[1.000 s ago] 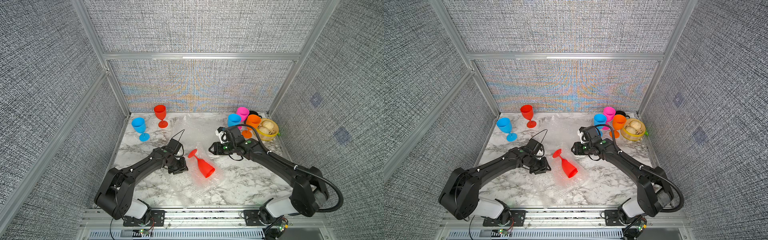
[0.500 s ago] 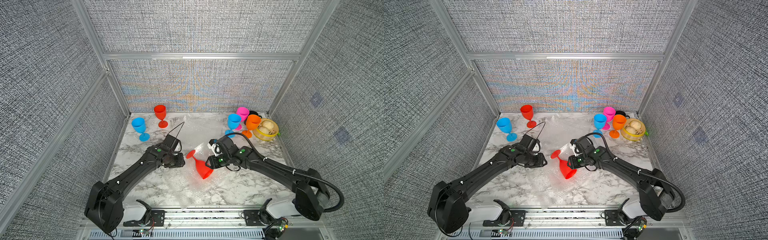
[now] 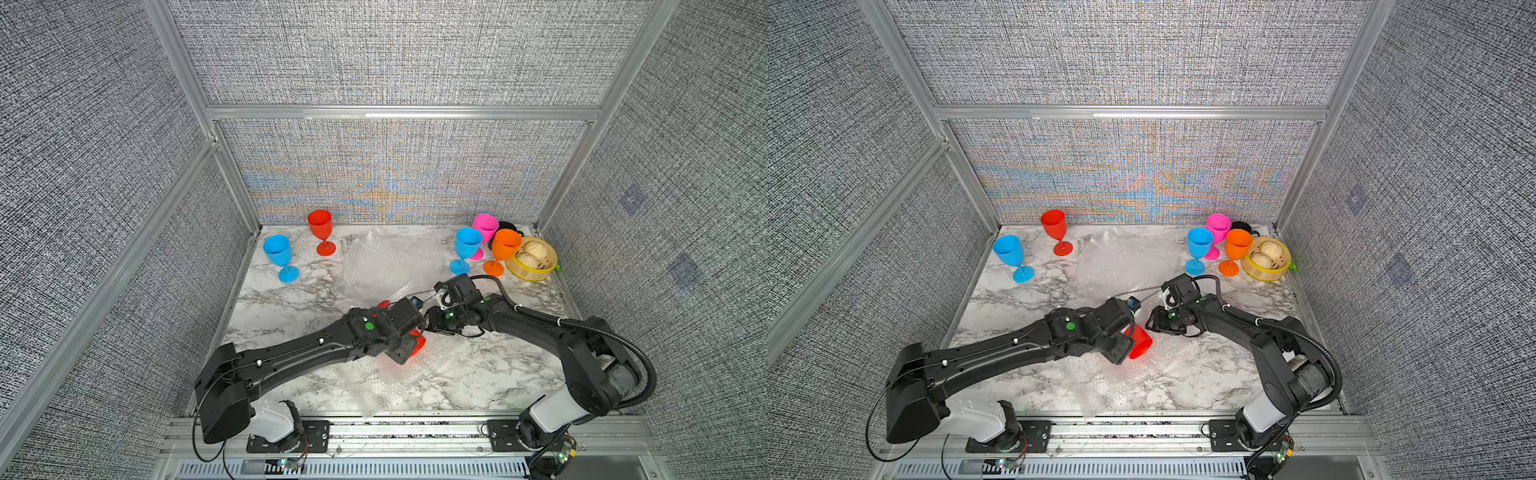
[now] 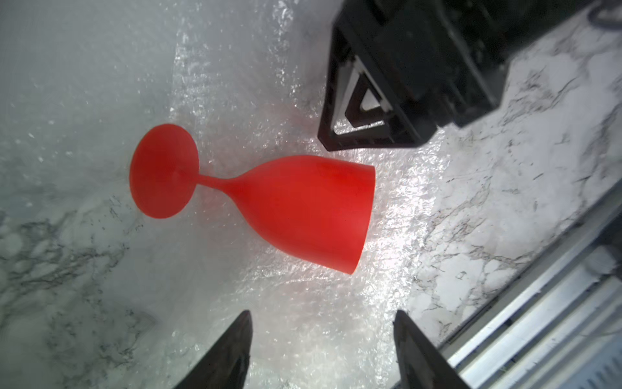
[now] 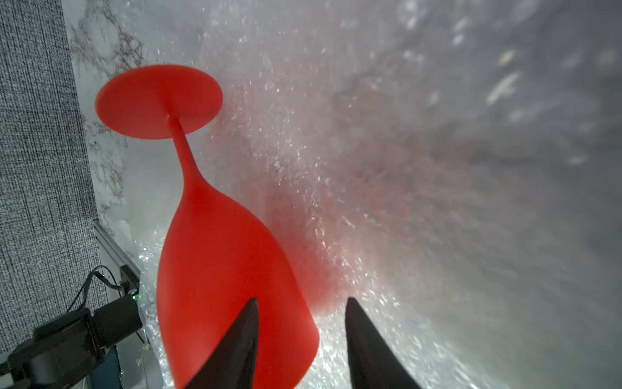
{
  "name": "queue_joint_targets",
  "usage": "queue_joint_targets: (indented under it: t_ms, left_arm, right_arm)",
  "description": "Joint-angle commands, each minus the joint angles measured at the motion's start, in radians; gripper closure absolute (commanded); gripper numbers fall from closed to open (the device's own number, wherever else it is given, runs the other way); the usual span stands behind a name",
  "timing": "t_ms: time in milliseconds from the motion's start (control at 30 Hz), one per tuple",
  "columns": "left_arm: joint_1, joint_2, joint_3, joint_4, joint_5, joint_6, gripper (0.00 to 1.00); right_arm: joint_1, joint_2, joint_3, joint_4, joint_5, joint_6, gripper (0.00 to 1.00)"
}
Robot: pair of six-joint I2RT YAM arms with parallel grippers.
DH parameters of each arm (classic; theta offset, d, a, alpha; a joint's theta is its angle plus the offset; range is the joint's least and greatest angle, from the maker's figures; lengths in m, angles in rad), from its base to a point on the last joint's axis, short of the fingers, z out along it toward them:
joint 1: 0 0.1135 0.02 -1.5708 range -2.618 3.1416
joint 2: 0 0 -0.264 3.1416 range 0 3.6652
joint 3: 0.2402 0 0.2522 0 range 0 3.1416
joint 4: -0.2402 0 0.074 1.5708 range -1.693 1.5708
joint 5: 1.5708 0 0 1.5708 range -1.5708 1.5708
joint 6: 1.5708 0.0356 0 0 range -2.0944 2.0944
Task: Unpack wine glasses from bubble wrap
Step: Pick up the wine glass from the bubble wrap.
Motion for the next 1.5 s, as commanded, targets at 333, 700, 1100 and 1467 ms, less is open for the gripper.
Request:
queue_joint_targets:
  t_ms: [333, 700, 1100, 1467]
  left_arm:
    - [-0.142, 0.239, 0.123, -0.122, -0.429, -0.103, 0.0]
    - [-0.156, 0.366, 0.127, -0.076, -0.526, -0.143, 0.09]
    - [-0.106, 0.337, 0.03, 0.014, -0.433, -0.18, 0.64]
    - [-0.066, 0.216, 0.015, -0.02, -0.425, -0.154, 0.79]
  right_arm:
    - [-0.143, -0.048, -0.089, 0.12, -0.086, 0.107, 0.56]
    - [-0.229, -0.091, -0.136, 0.129, -0.085, 0.122, 0.57]
    - [-0.241, -0.092, -0.125, 0.127, -0.092, 0.124, 0.58]
    - [-0.239, -0.115, -0.095, 0.098, -0.094, 0.114, 0.6]
